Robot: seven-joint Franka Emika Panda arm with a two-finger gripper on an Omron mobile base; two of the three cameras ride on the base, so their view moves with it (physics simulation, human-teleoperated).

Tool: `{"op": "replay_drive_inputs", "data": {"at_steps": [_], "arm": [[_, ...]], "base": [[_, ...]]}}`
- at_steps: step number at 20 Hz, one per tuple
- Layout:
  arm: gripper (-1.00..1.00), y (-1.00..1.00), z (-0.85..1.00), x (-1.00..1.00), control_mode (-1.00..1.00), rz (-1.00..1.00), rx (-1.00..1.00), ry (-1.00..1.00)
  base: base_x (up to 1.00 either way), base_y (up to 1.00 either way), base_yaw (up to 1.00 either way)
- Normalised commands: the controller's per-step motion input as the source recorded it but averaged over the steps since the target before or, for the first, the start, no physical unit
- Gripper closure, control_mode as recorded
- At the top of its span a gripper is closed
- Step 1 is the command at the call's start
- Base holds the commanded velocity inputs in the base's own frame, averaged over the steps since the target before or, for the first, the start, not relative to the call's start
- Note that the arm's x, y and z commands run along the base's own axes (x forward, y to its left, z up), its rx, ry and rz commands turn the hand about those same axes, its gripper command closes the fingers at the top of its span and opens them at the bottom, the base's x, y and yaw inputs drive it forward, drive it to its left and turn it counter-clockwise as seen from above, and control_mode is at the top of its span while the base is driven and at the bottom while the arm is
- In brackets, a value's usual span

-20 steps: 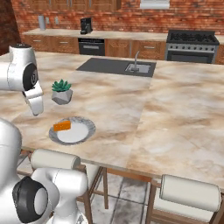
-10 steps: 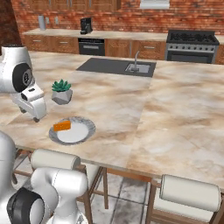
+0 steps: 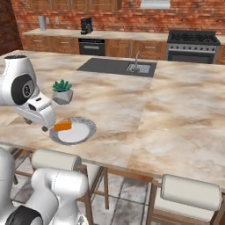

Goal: Take the cheese, fish, and lemon from the fridge and place them on the plate on the dining counter to create an appetizer plate.

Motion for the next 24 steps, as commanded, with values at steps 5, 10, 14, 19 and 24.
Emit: {"op": "replay_drive_inputs", "data": {"at_steps": [5, 10, 14, 19, 24], "arm": [[-1.00, 0.00, 0.00, 0.00, 1.00, 0.00, 0.00, 0.00], [-1.00, 0.00, 0.00, 0.00, 1.00, 0.00, 0.00, 0.00], [-1.00, 0.00, 0.00, 0.00, 1.00, 0.00, 0.00, 0.00], [-1.00, 0.00, 0.00, 0.00, 1.00, 0.00, 0.00, 0.00], [-1.00, 0.00, 0.00, 0.00, 1.00, 0.00, 0.00, 0.00]], "base": [[-0.96, -0.17, -0.13], [-1.00, -0.76, -0.23], [-0.81, -1.00, -0.17], [-0.44, -1.00, -0.15], [-0.24, -1.00, -0.14]]}}
